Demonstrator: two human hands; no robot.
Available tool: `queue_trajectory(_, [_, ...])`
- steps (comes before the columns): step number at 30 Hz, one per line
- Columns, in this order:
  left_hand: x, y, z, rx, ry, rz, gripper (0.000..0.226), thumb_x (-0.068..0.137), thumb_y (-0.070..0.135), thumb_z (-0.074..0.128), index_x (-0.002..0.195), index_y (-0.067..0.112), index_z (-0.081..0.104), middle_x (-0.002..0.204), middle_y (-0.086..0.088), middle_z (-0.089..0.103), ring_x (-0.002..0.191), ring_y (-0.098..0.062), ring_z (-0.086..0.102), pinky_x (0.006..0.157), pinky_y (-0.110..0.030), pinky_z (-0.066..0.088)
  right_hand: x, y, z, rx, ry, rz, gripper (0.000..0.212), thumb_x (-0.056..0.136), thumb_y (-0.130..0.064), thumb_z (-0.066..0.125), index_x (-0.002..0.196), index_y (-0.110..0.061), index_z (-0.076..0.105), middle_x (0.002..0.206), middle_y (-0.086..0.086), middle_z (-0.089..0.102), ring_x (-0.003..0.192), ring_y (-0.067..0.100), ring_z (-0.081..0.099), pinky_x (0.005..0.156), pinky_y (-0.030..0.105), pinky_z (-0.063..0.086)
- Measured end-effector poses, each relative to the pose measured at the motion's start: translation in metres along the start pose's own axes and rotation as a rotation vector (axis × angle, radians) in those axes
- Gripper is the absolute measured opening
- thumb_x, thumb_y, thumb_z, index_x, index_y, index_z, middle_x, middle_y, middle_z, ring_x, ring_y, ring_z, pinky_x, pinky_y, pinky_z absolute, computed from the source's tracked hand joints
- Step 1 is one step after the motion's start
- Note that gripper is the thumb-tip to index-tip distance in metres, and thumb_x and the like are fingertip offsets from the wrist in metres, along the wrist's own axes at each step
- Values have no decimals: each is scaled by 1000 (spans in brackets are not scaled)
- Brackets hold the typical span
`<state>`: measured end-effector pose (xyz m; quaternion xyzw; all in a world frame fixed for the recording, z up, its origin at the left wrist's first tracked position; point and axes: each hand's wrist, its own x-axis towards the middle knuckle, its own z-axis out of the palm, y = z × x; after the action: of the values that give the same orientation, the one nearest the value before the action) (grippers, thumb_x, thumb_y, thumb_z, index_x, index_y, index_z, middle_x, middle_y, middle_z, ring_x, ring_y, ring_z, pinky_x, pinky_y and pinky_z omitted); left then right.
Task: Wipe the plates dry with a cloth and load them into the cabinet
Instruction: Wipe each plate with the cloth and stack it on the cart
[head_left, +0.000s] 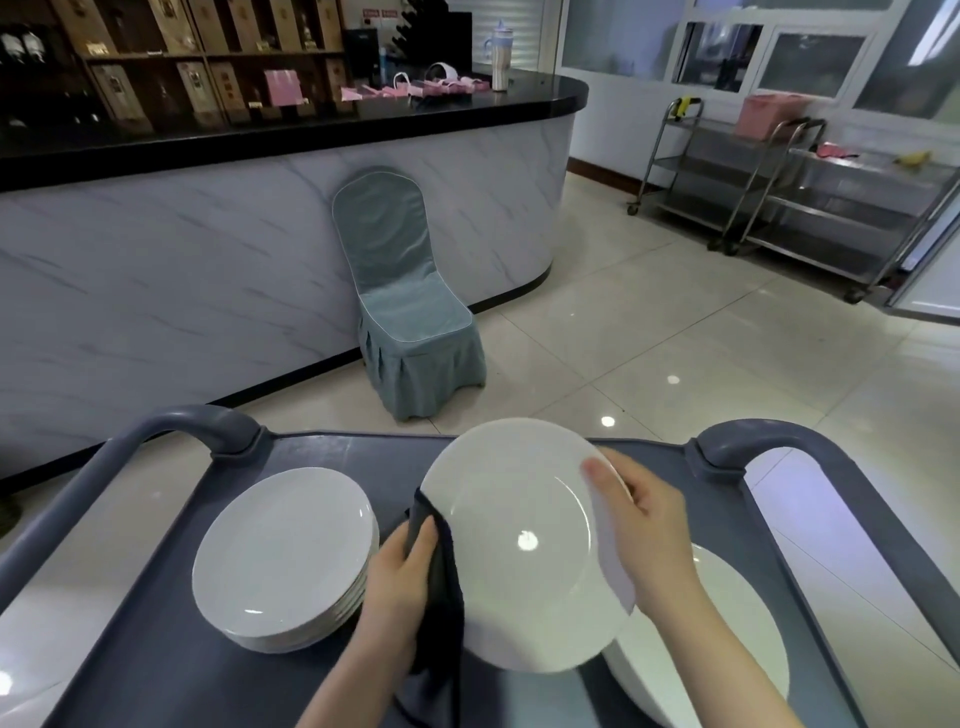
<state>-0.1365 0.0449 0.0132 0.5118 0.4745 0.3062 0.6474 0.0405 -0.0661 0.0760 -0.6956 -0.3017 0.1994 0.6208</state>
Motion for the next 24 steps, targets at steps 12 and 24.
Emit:
queue_trajectory(12, [42,49,-12,591,-337,426,23,93,27,63,71,34,61,68,17,65,62,6,52,61,-11,41,7,-9,8,-315,-324,-220,17,97,-18,62,93,-30,74,93,-29,71,86,-13,62,76,5,41])
queue_trajectory(24, [11,2,39,-398,353,-183,22,98,30,59,92,11,66,92,-6,70,87,-24,65,79,-35,53,-29,23,51,157,394,128,13,103,-32,49,100,-42,57,91,-27,66,86,-5,61,69,11,44])
